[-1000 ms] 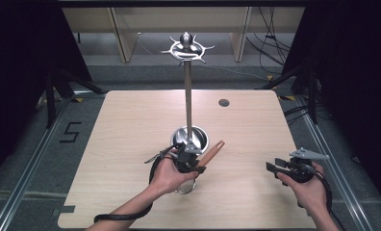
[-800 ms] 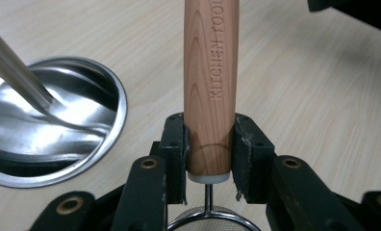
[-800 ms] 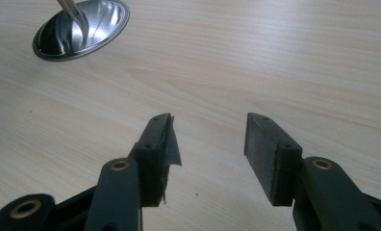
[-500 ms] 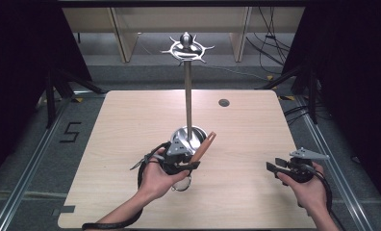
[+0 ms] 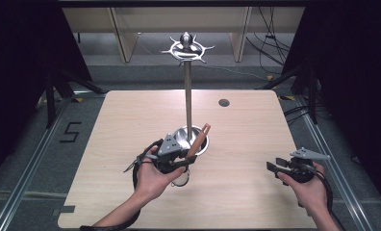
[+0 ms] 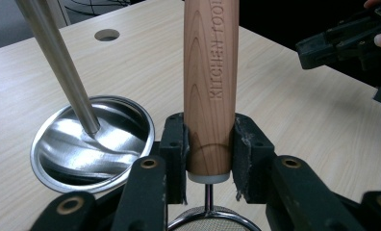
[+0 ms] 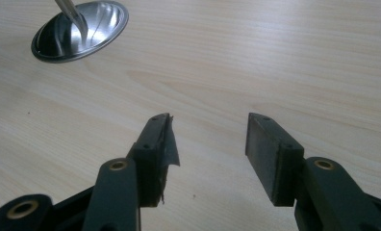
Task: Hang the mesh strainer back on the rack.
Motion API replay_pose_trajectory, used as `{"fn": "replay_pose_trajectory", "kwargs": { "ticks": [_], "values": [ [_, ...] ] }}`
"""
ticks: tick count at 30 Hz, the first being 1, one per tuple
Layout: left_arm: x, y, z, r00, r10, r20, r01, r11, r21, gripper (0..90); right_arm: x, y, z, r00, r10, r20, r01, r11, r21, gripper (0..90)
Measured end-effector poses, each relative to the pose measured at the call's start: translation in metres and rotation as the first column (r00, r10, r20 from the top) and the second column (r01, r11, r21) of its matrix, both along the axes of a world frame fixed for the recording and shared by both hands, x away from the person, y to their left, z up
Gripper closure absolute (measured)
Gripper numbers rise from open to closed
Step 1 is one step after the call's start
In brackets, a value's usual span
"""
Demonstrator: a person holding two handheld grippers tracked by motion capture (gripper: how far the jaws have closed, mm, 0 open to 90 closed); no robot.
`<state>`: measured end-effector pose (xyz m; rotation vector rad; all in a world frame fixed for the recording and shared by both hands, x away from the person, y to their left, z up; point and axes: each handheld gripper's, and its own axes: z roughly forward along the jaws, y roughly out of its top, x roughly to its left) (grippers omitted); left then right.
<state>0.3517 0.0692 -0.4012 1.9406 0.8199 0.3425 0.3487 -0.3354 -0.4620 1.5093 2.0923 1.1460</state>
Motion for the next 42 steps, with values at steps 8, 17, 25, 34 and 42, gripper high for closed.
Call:
{"fn": "replay_pose_trajectory", "kwargs": {
  "ticks": [8,17,25,34,42],
  "values": [
    [0.0,0.003,0.006,0.9995,0.019,0.027,-0.018,0.9997,-0.013,68.4,0.001,-0.001,0.0,0.9999,0.002,0.011,-0.002,0.9999,-0.01,52.0],
    [0.001,0.009,0.013,0.9975,0.046,0.054,-0.044,0.9985,-0.033,68.4,0.0,0.0,0.0,1.0,-0.001,-0.002,0.001,1.0,0.005,51.7],
    [0.0,0.012,0.018,0.9949,0.066,0.076,-0.061,0.9961,-0.063,68.4,0.001,-0.004,0.001,0.9996,0.014,0.026,-0.013,0.9993,-0.034,51.3],
    [0.0,0.016,0.025,0.9932,0.073,0.09,-0.064,0.9932,-0.097,68.4,0.002,-0.003,-0.001,0.9991,0.014,0.041,-0.013,0.9999,-0.008,50.4],
    [0.0,0.02,0.033,0.9905,0.086,0.108,-0.072,0.9899,-0.122,68.4,-0.001,-0.001,0.001,0.9998,-0.005,0.02,0.005,0.9999,-0.012,50.4]
  ]
}}
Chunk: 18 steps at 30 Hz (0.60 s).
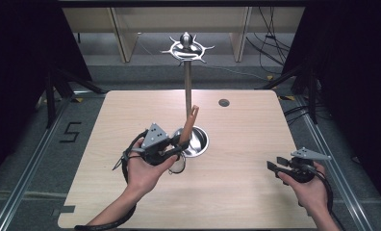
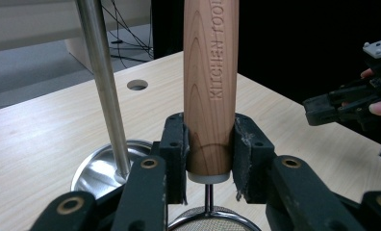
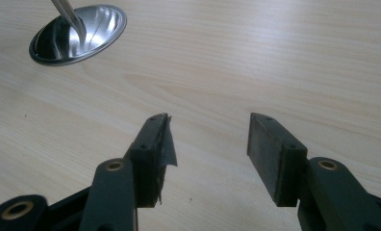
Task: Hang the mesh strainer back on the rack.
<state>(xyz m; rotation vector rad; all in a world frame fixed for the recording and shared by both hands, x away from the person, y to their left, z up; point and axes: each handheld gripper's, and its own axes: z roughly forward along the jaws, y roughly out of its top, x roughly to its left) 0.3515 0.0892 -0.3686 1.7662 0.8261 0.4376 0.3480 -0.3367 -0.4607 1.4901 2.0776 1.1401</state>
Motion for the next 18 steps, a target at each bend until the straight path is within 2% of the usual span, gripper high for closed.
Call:
{"fn": "replay_pose_trajectory", "kwargs": {
  "ticks": [10,13,15,16,18],
  "values": [
    [0.0,0.005,0.01,0.9996,0.018,0.023,-0.017,0.9993,-0.033,68.4,0.0,-0.001,0.0,0.9999,0.004,0.014,-0.003,0.9999,-0.01,50.3],
    [0.0,0.005,0.012,0.9995,0.02,0.023,-0.019,0.9987,-0.047,68.3,0.0,0.0,0.0,1.0,0.001,0.005,-0.001,1.0,0.0,50.3],
    [0.0,0.005,0.013,0.9992,0.022,0.033,-0.02,0.9987,-0.046,68.4,0.001,0.0,-0.001,0.9999,0.004,0.015,-0.004,0.9999,-0.01,50.3],
    [0.0,0.005,0.014,0.999,0.029,0.033,-0.027,0.9982,-0.055,68.4,0.003,-0.002,-0.001,0.9995,0.027,0.017,-0.027,0.9994,-0.024,50.3],
    [0.0,0.006,0.014,0.9989,0.03,0.035,-0.029,0.9981,-0.055,68.4,0.003,-0.001,-0.002,0.9992,0.027,0.031,-0.027,0.9996,-0.011,50.2]
  ]
}}
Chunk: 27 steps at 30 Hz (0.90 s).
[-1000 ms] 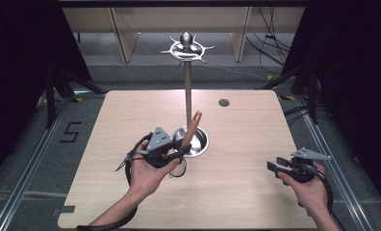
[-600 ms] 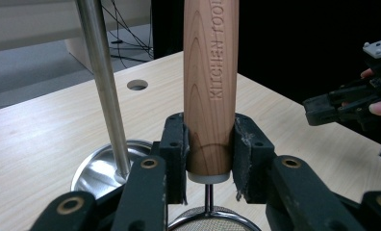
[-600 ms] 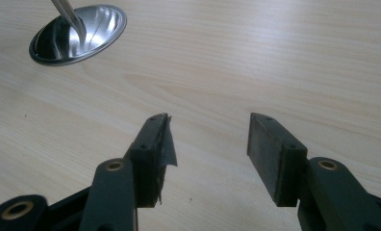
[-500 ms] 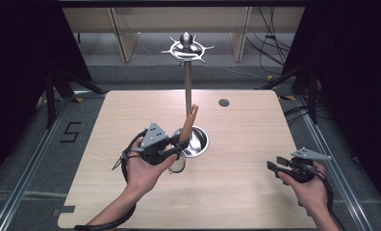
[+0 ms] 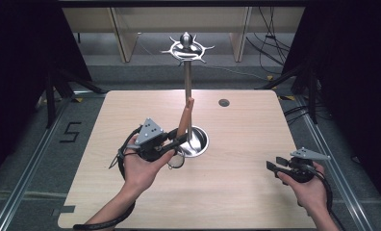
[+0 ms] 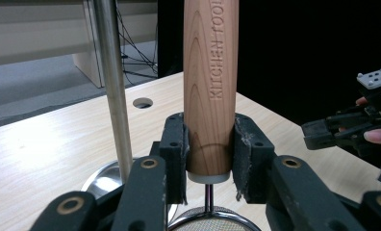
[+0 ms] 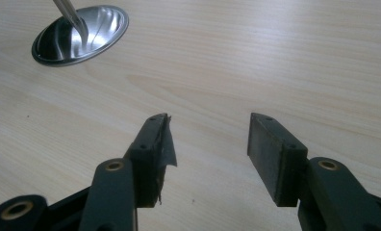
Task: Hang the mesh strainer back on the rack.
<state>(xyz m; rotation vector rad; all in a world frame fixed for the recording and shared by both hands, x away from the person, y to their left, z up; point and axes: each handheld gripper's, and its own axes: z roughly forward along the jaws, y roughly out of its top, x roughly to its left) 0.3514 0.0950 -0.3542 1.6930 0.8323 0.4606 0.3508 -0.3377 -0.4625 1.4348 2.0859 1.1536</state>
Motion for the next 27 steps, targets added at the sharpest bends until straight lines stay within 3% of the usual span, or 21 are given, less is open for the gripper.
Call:
{"fn": "replay_pose_trajectory", "kwargs": {
  "ticks": [10,27],
  "values": [
    [-0.003,-0.002,0.009,0.9977,0.04,0.054,-0.038,0.9988,-0.032,68.3,0.0,0.0,0.0,1.0,-0.002,0.001,0.002,1.0,0.002,50.2],
    [0.002,0.001,0.016,0.9934,0.088,0.073,-0.084,0.9951,-0.051,68.4,-0.002,0.002,0.001,0.9995,-0.023,-0.023,0.024,0.9995,0.019,50.1]
  ]
}}
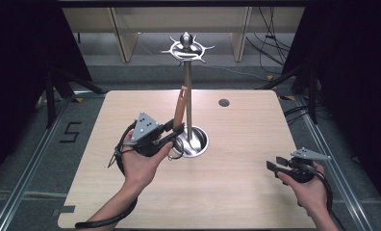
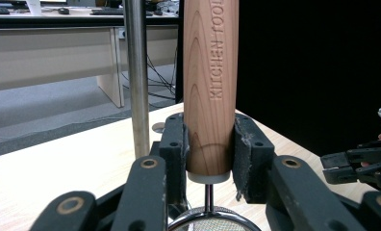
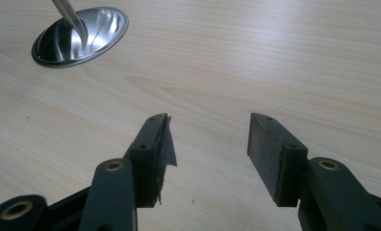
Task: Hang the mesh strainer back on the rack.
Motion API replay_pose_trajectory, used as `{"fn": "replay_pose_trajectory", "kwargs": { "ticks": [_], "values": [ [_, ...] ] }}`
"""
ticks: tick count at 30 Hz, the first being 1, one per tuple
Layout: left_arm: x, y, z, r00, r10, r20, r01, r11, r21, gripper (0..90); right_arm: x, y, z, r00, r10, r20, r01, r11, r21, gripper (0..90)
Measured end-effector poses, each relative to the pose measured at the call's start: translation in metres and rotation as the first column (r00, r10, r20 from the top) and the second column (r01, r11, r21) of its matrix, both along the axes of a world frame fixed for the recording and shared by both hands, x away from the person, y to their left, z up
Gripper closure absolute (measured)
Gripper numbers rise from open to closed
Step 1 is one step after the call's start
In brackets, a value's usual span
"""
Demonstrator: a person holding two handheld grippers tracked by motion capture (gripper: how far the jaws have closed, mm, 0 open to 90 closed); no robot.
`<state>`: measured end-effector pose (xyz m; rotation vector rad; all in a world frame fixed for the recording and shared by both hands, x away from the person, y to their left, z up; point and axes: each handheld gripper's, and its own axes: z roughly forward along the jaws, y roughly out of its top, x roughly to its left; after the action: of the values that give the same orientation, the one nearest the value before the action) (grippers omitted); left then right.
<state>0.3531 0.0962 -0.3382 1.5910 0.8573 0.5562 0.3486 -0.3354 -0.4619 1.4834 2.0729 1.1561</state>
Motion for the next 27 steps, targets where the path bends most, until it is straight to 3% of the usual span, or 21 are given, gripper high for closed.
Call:
{"fn": "replay_pose_trajectory", "kwargs": {
  "ticks": [5,8,27],
  "values": [
    [0.001,0.0,0.004,0.9999,0.011,0.01,-0.011,0.9999,-0.006,68.4,-0.001,-0.001,0.001,1.0,-0.002,-0.004,0.002,1.0,-0.004,50.1],
    [0.002,0.0,0.009,0.9989,0.029,0.037,-0.029,0.9996,-0.005,68.3,-0.001,-0.001,0.001,1.0,-0.003,-0.007,0.003,1.0,-0.002,50.1],
    [0.007,0.002,0.02,0.9938,0.079,0.079,-0.079,0.9969,-0.003,68.3,0.0,-0.001,0.0,1.0,-0.001,0.001,0.001,1.0,-0.008,50.1]
  ]
}}
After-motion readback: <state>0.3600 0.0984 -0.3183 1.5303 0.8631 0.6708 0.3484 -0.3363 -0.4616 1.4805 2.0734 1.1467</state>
